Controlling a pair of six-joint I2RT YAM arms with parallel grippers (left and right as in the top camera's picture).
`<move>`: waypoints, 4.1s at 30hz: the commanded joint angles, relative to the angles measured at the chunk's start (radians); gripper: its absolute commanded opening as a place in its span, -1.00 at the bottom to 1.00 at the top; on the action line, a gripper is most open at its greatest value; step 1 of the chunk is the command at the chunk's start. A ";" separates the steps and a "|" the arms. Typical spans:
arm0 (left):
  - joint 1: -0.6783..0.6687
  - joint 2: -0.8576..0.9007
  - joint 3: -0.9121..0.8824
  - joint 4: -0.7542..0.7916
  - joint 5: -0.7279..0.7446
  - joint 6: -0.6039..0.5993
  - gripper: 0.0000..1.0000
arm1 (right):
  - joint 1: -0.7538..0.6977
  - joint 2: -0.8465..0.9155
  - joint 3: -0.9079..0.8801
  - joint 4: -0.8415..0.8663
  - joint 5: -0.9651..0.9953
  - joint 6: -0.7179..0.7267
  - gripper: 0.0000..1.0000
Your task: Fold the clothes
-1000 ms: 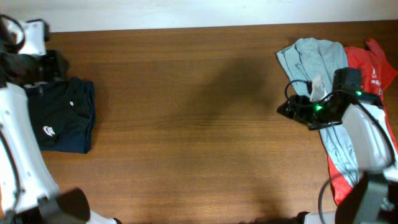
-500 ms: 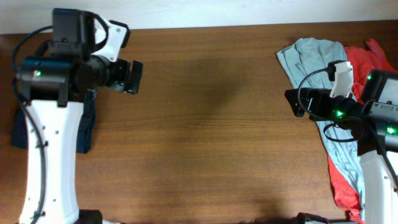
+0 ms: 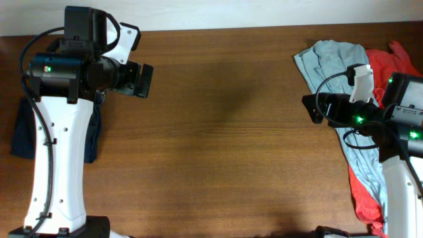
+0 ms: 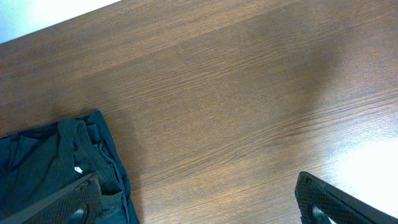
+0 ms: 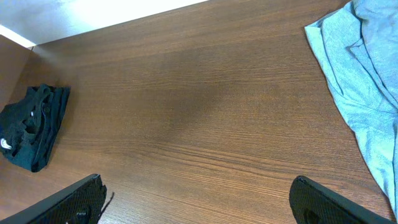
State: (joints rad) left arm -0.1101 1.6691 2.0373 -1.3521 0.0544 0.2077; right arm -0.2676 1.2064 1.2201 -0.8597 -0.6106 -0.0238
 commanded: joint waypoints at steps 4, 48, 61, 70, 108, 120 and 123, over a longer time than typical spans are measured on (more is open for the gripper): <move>-0.002 0.003 -0.006 -0.004 -0.007 -0.012 0.99 | -0.002 0.003 0.007 -0.010 0.021 -0.006 0.97; -0.002 0.003 -0.006 -0.004 -0.007 -0.012 0.99 | 0.398 -1.200 -1.150 0.632 0.488 -0.005 0.97; -0.002 0.003 -0.006 -0.004 -0.007 -0.012 0.99 | 0.398 -1.200 -1.150 0.632 0.488 -0.005 0.97; 0.008 0.003 -0.008 -0.004 -0.007 -0.012 0.99 | 0.398 -1.200 -1.150 0.632 0.488 -0.005 0.97; 0.088 -1.523 -1.880 1.138 0.089 0.076 0.99 | 0.398 -1.200 -1.150 0.632 0.488 -0.005 0.97; 0.074 -1.664 -2.005 1.236 0.080 0.006 0.99 | 0.398 -1.200 -1.150 0.632 0.488 -0.005 0.97; 0.074 -1.663 -2.005 1.236 0.080 0.006 0.99 | 0.398 -1.200 -1.150 0.632 0.488 -0.005 0.97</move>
State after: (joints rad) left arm -0.0322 0.0139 0.0471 -0.1219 0.1246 0.2314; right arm 0.1219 0.0147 0.0792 -0.2306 -0.1349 -0.0303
